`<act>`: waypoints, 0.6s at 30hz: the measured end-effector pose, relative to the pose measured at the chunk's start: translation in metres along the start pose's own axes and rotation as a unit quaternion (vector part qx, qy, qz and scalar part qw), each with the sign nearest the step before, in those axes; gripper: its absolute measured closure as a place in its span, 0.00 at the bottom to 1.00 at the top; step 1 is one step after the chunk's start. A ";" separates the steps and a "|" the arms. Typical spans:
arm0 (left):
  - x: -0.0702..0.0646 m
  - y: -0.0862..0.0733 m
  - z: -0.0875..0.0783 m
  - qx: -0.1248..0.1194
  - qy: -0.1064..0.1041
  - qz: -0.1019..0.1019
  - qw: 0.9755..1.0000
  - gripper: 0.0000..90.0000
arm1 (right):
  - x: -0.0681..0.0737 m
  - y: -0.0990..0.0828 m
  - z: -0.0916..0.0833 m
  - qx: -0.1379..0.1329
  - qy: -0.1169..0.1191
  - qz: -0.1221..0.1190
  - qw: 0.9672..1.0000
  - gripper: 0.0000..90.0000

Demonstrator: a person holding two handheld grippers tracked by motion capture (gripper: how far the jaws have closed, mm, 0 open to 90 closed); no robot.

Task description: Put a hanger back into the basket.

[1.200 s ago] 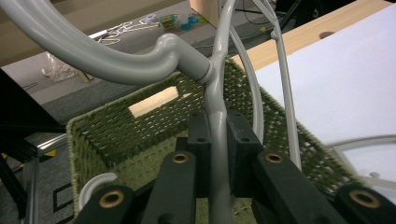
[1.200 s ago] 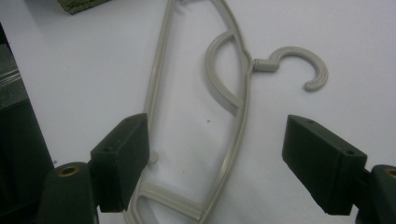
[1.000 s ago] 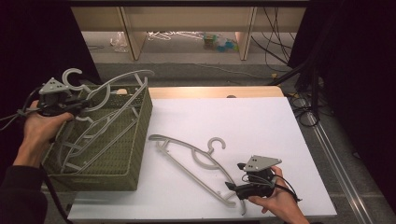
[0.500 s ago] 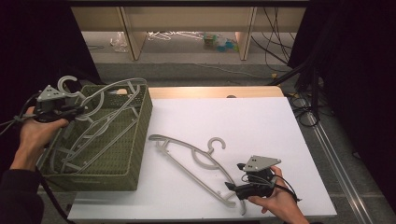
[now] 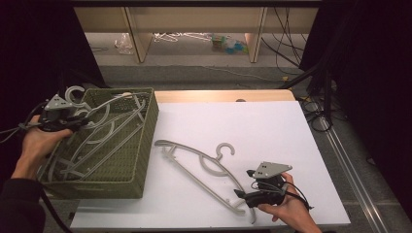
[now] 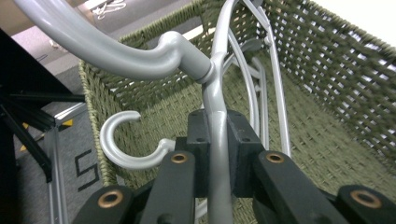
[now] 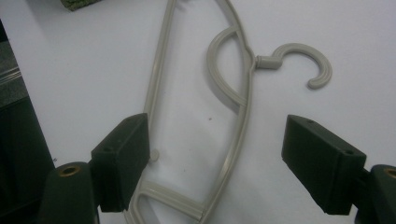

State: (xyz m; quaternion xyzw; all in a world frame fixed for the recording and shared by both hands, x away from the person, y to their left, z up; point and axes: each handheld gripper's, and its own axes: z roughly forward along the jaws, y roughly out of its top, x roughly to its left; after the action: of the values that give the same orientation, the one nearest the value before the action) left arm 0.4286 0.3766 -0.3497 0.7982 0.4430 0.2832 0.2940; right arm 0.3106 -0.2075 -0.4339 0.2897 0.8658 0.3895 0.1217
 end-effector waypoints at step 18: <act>-0.013 -0.020 0.042 0.048 -0.022 -0.022 0.998 0.89 | -0.001 0.000 0.000 -0.001 -0.002 -0.003 1.000 0.27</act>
State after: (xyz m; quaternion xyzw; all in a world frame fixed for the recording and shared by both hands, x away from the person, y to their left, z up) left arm 0.4421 0.3650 -0.3949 0.8073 0.4670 0.2373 0.2717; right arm 0.3112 -0.2082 -0.4340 0.2875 0.8660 0.3897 0.1248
